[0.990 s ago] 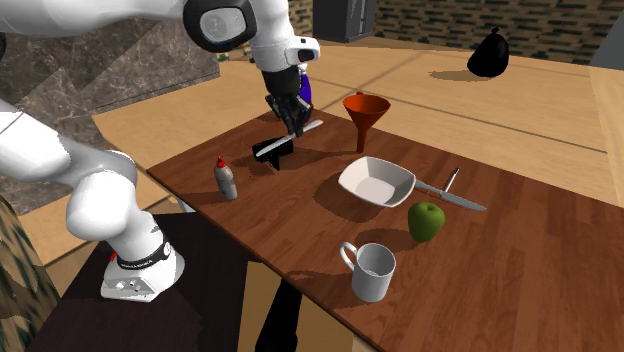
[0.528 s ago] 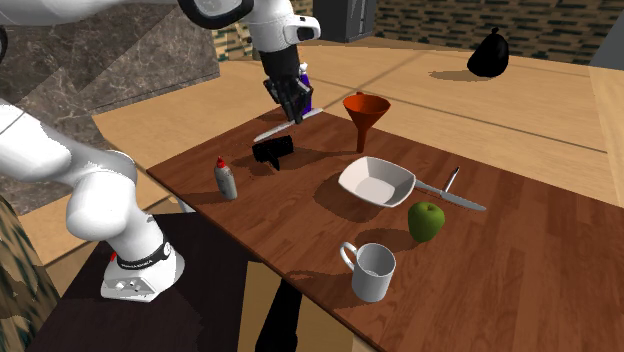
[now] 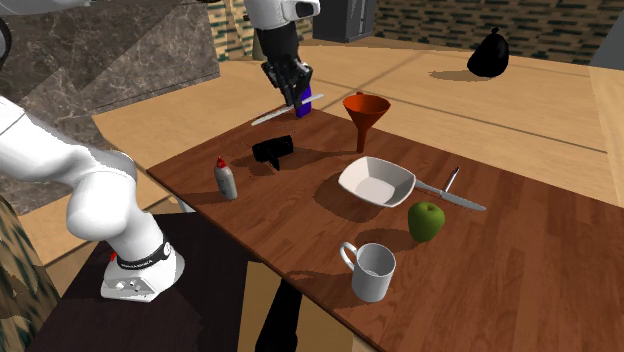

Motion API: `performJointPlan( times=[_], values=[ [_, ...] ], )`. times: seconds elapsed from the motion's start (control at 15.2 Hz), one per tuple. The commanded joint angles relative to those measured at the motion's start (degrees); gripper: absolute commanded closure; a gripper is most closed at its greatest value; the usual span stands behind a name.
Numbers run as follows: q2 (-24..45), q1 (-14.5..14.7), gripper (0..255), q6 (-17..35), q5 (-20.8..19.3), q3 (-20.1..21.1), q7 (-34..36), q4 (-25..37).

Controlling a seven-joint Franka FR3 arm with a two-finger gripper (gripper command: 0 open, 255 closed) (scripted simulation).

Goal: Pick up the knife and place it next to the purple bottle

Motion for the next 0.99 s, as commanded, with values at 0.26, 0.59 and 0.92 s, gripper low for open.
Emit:
performJointPlan(
  times=[0.26, 0.59, 0.92],
  values=[
    [1.84, 2.30, 255, 0.61, 1.23, 6.00, 7.76, 1.49],
    [4.92, 4.28, 255, 1.23, 1.83, 11.20, 14.66, 4.22],
    [9.45, 6.09, 255, 1.56, 1.59, 16.32, 21.62, 8.61]
  ],
)
